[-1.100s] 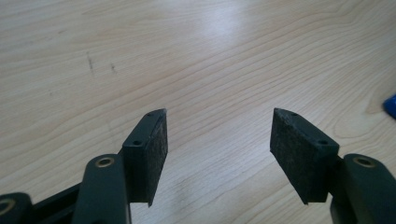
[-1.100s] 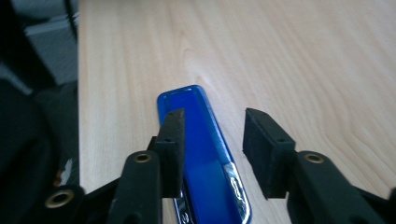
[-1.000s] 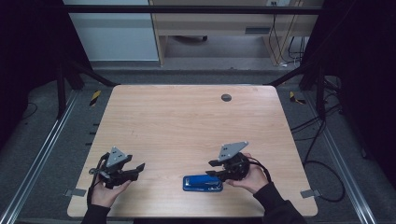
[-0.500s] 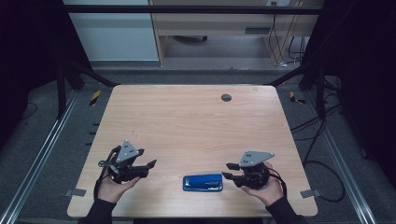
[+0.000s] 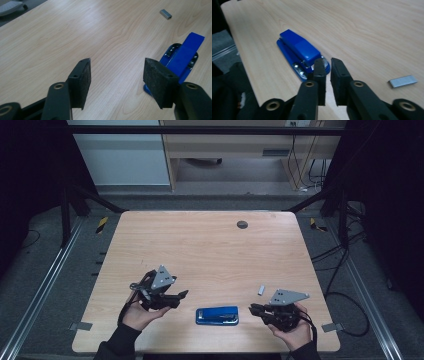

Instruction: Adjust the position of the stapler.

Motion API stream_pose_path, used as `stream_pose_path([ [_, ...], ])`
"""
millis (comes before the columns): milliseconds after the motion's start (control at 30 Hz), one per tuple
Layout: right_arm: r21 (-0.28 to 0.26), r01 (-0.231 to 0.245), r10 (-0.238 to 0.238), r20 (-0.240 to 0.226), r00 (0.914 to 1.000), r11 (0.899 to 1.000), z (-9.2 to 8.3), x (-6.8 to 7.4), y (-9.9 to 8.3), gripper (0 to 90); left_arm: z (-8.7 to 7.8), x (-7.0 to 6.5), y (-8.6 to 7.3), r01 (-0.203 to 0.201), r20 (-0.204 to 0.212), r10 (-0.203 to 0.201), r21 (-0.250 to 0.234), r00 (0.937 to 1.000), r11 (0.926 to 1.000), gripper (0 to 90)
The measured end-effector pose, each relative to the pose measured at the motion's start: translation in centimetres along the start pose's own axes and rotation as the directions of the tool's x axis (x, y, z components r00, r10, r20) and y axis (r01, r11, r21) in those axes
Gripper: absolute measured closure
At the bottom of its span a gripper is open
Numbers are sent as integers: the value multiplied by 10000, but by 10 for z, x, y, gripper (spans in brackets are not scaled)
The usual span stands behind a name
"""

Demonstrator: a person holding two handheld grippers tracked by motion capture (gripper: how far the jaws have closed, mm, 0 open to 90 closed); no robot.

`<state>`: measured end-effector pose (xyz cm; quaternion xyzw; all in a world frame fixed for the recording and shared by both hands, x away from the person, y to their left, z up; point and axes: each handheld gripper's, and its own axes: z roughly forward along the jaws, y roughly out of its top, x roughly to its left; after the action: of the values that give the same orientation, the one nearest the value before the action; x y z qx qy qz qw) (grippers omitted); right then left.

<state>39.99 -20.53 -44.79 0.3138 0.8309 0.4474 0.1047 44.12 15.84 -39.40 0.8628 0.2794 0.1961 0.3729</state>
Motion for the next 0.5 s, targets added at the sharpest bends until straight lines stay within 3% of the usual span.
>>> stream_pose_path([
  [100,51,-82,83,-137,9999,10000,1,3,-3,900,3,-5,11,-252,206,250,87,9995,9996,434],
  [233,116,-100,105,-386,9992,9999,5,7,-5,900,7,-11,20,-533,531,525,153,9972,9985,476],
  [300,277,11,4,-550,9985,9996,12,10,-8,900,12,-17,29,-1022,936,980,409,9908,9939,495],
  [367,255,14,0,-572,9984,9997,14,11,-8,900,13,-19,30,-1114,988,1065,456,9894,9927,517],
  [433,93,-8,12,-490,9988,10000,16,12,-10,900,20,-26,36,-1488,1391,1382,692,9806,9864,534],
  [500,82,75,-72,-424,9991,9999,17,13,-11,900,22,-27,37,-1589,1446,1469,749,9785,9845,542],
])
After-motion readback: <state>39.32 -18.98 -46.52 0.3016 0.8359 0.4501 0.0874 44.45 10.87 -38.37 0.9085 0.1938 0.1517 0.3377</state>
